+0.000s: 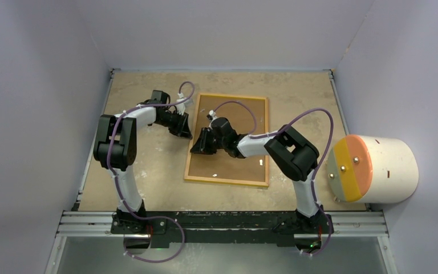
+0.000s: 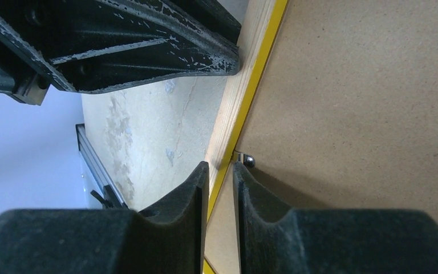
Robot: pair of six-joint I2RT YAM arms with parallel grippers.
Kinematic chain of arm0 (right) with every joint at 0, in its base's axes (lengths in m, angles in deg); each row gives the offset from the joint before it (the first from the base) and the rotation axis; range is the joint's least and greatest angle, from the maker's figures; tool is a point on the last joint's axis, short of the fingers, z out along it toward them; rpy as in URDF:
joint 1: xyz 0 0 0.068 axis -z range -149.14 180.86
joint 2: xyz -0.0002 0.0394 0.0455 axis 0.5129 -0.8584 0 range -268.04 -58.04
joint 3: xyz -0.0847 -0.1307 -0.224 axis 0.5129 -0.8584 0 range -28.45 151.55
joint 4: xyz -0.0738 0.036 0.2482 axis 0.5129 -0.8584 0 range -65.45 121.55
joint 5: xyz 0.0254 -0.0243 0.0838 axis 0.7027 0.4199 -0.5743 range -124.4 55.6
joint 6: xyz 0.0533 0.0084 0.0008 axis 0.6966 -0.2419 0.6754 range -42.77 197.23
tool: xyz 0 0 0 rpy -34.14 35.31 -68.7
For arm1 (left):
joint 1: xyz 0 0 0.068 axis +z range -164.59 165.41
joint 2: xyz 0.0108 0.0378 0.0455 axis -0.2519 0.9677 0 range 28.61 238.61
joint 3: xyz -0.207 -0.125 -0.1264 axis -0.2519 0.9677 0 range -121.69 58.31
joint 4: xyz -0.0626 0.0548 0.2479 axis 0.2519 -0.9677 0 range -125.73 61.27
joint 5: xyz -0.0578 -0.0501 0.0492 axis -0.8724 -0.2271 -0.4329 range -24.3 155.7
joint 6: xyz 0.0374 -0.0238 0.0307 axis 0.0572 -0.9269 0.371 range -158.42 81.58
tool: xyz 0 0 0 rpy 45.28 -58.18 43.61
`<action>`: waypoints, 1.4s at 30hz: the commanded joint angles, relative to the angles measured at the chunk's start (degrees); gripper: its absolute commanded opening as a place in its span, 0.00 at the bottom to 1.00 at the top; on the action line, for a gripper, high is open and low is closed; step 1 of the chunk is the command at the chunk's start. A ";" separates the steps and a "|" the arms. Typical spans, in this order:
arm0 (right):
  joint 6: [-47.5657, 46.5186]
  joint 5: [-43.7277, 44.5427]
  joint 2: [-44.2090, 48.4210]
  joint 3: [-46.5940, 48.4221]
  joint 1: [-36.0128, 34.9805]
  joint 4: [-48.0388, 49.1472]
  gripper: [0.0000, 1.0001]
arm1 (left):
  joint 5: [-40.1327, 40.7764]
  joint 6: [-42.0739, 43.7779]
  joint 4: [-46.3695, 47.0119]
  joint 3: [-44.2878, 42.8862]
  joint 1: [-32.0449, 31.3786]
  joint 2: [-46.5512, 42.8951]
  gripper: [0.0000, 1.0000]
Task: Put the photo into the frame
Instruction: Install the photo frame at the center of the board.
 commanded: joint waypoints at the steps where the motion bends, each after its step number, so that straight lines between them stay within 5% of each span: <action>1: -1.19 3.15 -1.65 1.30 -0.18 1.10 0.23 | 0.41 2.16 -2.65 1.22 -0.98 -1.61 0.17; 11: 1.77 -1.49 1.08 0.08 0.17 3.11 0.25 | 0.76 2.41 -3.56 0.31 -0.93 -1.77 0.16; 17: -0.26 -5.19 8.40 -0.15 6.56 1.87 0.50 | 0.05 -1.21 -2.81 -5.18 1.46 -0.36 0.20; 20: -2.20 -5.52 9.34 1.69 11.22 -1.42 0.55 | -0.79 -5.05 -0.04 -8.47 2.68 1.19 0.22; 31: -8.31 -3.82 -4.83 21.93 18.22 -13.86 0.55 | -4.70 -10.29 4.60 -13.42 2.41 8.14 0.22; 42: -5.60 -4.84 -13.29 29.25 18.31 -10.81 0.54 | -4.89 -8.53 3.78 -13.71 2.19 11.07 0.19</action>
